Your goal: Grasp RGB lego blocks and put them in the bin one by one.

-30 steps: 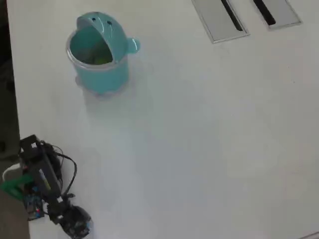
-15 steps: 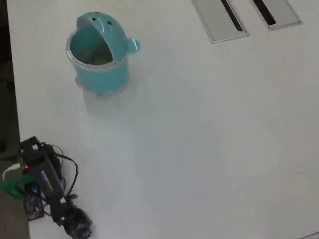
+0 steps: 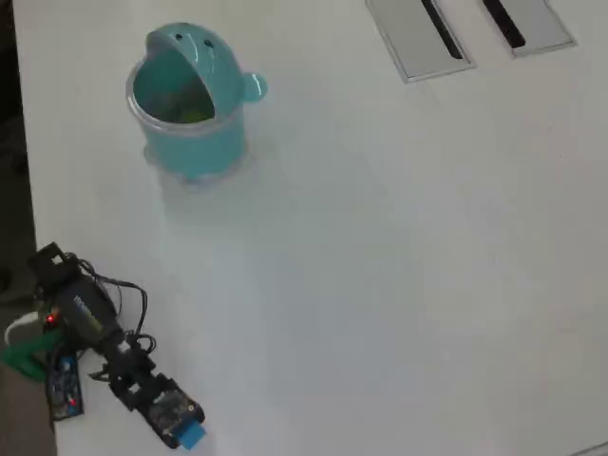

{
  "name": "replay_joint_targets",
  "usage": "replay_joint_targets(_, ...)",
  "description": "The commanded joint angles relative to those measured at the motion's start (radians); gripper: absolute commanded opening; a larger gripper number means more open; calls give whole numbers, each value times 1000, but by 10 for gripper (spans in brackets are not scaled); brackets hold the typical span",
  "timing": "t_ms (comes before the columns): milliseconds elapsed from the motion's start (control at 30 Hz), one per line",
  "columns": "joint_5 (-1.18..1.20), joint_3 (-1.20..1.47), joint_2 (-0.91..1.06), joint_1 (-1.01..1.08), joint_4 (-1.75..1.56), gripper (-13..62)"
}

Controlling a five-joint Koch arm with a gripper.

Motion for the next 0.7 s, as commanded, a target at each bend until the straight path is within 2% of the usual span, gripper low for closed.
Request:
replay_joint_targets(0, 40, -129, 41, -69, -61, 119)
replay_joint_targets(667, 117, 107, 387, -371, -268, 119)
